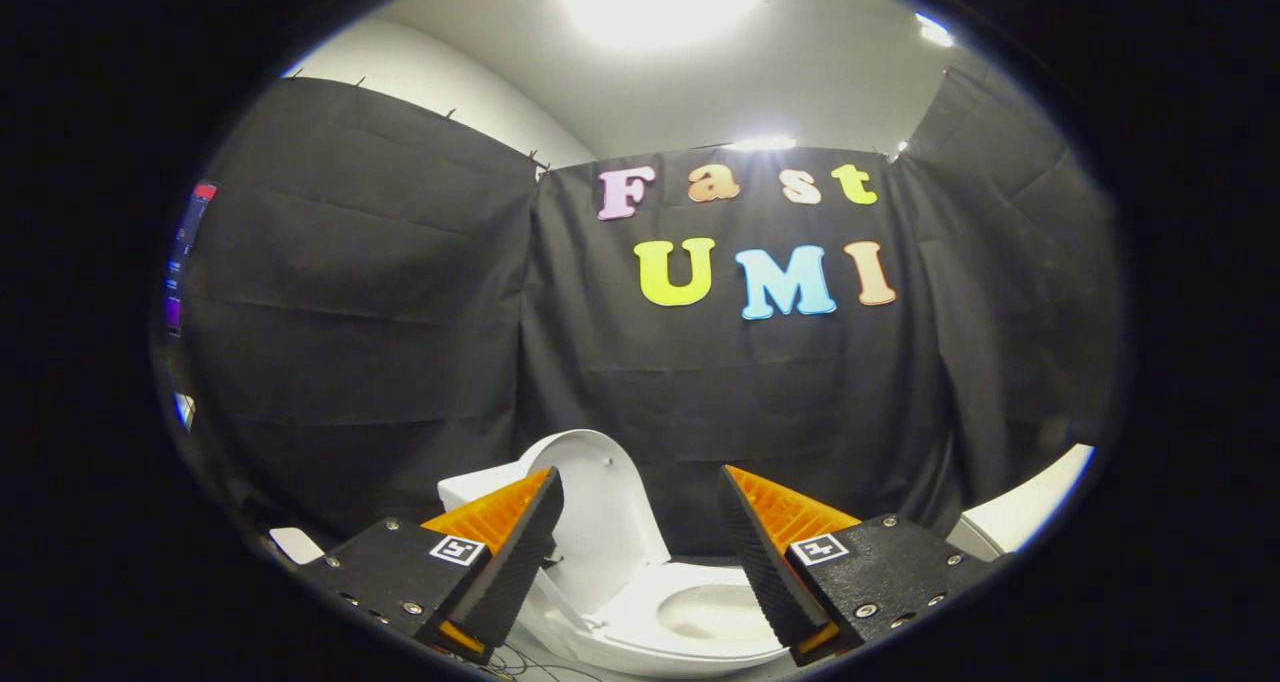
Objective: Open the toilet lid.
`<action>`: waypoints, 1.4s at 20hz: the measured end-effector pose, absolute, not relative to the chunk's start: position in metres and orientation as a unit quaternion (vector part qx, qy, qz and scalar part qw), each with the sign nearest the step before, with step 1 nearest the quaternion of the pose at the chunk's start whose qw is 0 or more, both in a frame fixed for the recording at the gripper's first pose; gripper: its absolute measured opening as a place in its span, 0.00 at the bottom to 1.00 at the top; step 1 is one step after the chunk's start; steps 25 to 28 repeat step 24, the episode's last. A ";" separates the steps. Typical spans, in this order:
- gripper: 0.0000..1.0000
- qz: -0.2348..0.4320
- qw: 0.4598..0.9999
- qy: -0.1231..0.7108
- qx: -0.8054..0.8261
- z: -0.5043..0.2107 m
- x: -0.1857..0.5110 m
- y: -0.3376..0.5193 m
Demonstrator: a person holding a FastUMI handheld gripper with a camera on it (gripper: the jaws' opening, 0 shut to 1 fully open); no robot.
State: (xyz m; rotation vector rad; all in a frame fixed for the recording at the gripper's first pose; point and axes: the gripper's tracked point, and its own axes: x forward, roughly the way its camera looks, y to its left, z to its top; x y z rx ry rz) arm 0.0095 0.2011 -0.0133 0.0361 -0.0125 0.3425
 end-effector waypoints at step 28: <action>0.95 0.105 0.994 0.008 0.002 -0.027 -0.014 0.033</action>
